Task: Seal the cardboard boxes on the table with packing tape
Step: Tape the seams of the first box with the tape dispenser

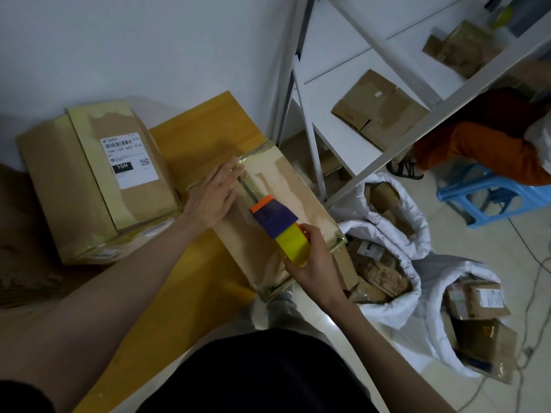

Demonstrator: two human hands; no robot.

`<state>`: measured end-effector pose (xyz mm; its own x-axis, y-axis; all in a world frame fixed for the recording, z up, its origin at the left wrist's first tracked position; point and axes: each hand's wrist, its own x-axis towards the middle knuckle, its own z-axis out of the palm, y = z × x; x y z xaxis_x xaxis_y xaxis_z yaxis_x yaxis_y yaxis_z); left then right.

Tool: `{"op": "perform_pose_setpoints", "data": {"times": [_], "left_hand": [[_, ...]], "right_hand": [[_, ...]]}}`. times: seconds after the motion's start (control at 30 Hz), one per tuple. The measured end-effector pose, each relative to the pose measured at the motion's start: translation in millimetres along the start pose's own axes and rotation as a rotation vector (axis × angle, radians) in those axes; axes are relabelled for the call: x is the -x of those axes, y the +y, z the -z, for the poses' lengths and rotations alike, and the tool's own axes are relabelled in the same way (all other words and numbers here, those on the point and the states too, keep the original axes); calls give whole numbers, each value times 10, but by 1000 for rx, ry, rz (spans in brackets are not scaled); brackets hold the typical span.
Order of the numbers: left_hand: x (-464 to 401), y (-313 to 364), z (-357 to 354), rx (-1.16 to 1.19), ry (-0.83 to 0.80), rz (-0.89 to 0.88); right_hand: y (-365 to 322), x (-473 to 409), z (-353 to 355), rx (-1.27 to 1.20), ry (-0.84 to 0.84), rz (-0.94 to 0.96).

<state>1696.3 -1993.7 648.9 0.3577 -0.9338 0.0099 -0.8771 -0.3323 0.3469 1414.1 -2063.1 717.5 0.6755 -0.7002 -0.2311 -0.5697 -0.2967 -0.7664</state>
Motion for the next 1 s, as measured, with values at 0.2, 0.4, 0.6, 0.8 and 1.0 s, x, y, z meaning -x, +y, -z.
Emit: {"op": "perform_pose_setpoints", "data": {"times": [0.2,0.4,0.6,0.8,1.0], "left_hand": [[-383,121,125,-48,54,321],[-446,18,241,26,-90,546],[-173,211,191,70,-86,655],[350,622,-27,122,-41,857],[937,980,-212,241,75,1152]], "right_hand": [[30,-54,-15,-20,2,13],[49,-157,182,7,-32,52],[272,-427,532,60,-40,130],[508,-835,923,136,-172,306],[589,-1143,887,107,-291,500]]}}
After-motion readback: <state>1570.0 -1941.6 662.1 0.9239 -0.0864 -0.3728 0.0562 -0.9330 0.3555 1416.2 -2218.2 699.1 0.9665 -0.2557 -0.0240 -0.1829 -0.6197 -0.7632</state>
